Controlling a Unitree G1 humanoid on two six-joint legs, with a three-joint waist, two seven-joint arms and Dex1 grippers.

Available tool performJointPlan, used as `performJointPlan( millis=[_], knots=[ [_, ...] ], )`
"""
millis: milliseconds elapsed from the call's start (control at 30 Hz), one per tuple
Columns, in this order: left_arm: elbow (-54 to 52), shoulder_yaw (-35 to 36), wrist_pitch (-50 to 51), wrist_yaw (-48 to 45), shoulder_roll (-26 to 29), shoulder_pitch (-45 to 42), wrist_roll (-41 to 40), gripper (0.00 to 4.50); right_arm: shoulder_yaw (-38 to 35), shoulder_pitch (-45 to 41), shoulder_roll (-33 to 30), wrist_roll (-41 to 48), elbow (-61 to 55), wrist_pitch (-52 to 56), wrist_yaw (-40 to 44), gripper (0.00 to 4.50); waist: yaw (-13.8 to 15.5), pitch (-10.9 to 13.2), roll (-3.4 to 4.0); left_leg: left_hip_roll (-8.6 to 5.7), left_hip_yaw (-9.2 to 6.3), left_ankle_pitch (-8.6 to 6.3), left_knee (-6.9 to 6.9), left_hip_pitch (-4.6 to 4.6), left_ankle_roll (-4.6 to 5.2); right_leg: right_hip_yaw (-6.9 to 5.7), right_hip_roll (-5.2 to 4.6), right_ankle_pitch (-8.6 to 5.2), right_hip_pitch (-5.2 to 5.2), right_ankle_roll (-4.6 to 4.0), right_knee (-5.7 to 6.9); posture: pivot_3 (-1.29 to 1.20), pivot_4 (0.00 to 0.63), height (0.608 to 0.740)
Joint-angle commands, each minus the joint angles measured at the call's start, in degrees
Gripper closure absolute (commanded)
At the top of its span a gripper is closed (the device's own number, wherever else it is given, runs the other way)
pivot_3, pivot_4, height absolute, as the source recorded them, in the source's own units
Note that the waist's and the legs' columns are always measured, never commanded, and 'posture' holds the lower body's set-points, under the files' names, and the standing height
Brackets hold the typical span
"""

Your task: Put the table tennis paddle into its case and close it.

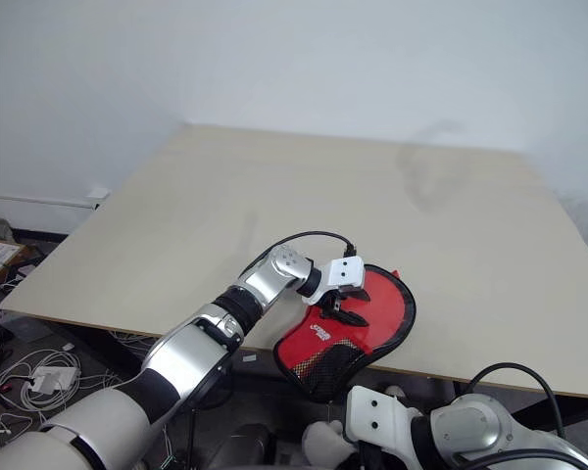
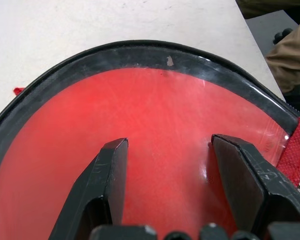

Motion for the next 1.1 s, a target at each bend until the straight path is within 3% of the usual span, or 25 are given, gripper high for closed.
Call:
performJointPlan(
  millis=[33, 333, 467, 567, 800, 1100],
  knots=[
    [0.9, -0.5, 0.8, 1.1, 1.5, 1.0, 1.6, 1.71, -6.9, 1.2, 0.6, 7.2, -2.5, 1.0, 0.8, 3.08, 0.0, 0.0, 0.0, 0.0, 0.01, 0.0, 0.0, 0.0, 0.0, 0.0, 0.0, 0.0, 0.0, 0.0, 0.0, 0.0, 0.0, 0.74],
    [1.3, 0.2, 0.9, 3.0, 1.9, 2.3, 1.6, 1.71, -23.3, 5.2, 3.7, 11.5, 3.8, -2.0, -0.1, 0.04, 0.0, -0.1, -0.14, 0.0, 0.0, 0.0, 0.09, 0.03, 0.01, 0.0, 0.0, 0.01, 0.04, 0.01, 0.01, 0.0, 0.0, 0.74],
    [1.3, 0.3, 0.7, 3.6, 2.4, 2.8, 1.9, 1.71, -29.0, 2.1, 6.4, 13.3, 8.1, -2.1, -1.4, 0.04, 0.0, -0.1, -0.18, 0.0, 0.01, 0.0, 0.15, 0.06, 0.01, -0.01, -0.01, 0.03, 0.05, 0.03, 0.01, 0.0, 0.0, 0.74],
    [1.2, 0.9, 1.1, 3.7, 2.8, 3.1, 1.7, 1.71, -30.7, -3.2, 10.5, 11.7, 15.4, -1.3, -7.2, 0.04, -0.1, -0.2, -0.26, 0.03, 0.01, -0.01, 0.14, 0.08, 0.0, 0.0, 0.02, 0.04, 0.04, 0.02, 0.01, 0.0, 0.0, 0.74],
    [-0.4, 2.2, 1.9, 3.1, 4.3, 3.7, 0.7, 1.71, -26.4, -13.7, 16.0, 1.9, 31.8, 1.3, -19.4, 0.04, -0.3, -0.2, -0.08, 0.02, 0.07, 0.01, 0.09, 0.06, 0.02, 0.04, 0.02, 0.1, 0.02, -0.07, 0.03, 0.0, 0.0, 0.74],
    [-6.4, 6.9, 6.4, -1.4, 7.5, 4.6, -4.9, 1.71, -24.6, -23.2, 22.6, 2.9, 42.8, 10.1, -22.1, 0.04, -0.5, -0.3, 0.16, 0.03, 0.07, 0.04, -0.08, 0.04, 0.06, 0.08, 0.08, 0.12, -0.02, -0.05, 0.06, 0.0, 0.0, 0.74]
  ],
)
